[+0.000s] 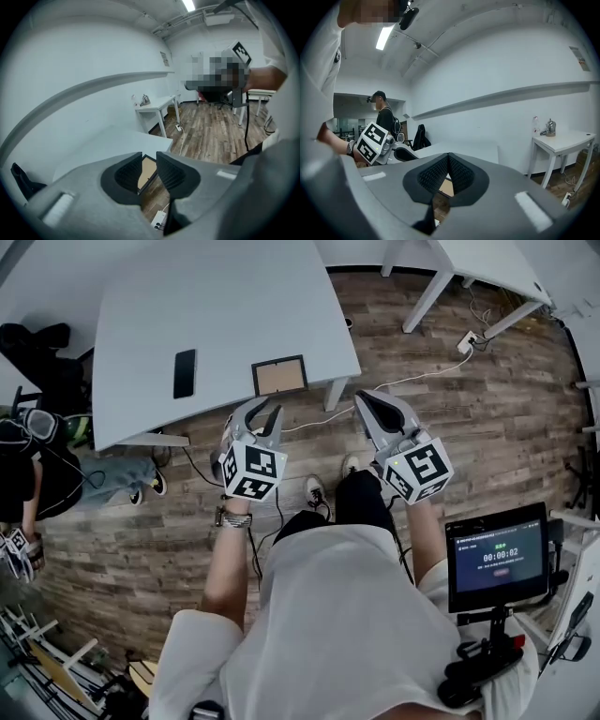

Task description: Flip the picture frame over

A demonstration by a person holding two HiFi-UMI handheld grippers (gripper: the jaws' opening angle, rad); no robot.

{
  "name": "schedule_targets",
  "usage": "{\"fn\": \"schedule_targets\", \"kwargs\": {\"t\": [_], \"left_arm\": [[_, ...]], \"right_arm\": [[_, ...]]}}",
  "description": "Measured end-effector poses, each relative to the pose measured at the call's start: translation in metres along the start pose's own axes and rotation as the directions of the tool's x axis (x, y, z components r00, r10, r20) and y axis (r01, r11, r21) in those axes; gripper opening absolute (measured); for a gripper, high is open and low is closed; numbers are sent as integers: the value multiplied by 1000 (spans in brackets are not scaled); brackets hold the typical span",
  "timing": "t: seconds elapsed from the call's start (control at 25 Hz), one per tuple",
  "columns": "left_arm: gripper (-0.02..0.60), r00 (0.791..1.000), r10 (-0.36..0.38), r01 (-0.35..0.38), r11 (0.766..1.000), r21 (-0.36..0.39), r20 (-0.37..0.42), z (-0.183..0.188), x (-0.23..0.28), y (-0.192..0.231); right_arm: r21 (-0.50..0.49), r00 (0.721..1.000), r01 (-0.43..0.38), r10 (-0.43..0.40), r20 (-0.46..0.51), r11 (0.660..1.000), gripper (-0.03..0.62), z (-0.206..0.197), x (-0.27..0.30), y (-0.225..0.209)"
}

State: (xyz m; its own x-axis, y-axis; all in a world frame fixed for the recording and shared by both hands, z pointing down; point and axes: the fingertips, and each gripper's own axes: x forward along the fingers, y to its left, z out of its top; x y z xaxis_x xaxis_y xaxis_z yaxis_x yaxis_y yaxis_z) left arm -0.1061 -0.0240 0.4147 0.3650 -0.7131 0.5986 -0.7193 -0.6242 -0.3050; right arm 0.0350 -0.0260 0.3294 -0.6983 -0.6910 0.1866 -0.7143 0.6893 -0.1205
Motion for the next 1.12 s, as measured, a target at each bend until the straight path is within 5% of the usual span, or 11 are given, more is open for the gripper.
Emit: {"fn": "schedule_targets", "kwargs": {"t": [0.16, 0.48, 0.68, 0.92, 1.12], "left_arm": [[106, 997, -35, 34, 999, -23, -64, -21, 38, 9], [106, 985, -15, 33, 994, 101, -170, -46, 70, 8], [109, 955, -24, 92, 971, 219, -295, -86, 135, 1], [109, 944, -26, 104, 970, 221, -329, -108, 141, -8], [124, 926, 47, 120, 904, 410, -375, -121, 143, -8]], "right_arm": [[30, 998, -10, 11, -58, 1000, 2, -27, 31, -17], [55, 988, -47, 55, -144, 997, 2, -65, 54, -23], [102, 975, -59, 79, -206, 993, 2, -107, 86, -57], [115, 973, -67, 90, -211, 991, 2, -116, 84, -54], [138, 968, -66, 97, -230, 988, 2, -125, 84, -47]]}}
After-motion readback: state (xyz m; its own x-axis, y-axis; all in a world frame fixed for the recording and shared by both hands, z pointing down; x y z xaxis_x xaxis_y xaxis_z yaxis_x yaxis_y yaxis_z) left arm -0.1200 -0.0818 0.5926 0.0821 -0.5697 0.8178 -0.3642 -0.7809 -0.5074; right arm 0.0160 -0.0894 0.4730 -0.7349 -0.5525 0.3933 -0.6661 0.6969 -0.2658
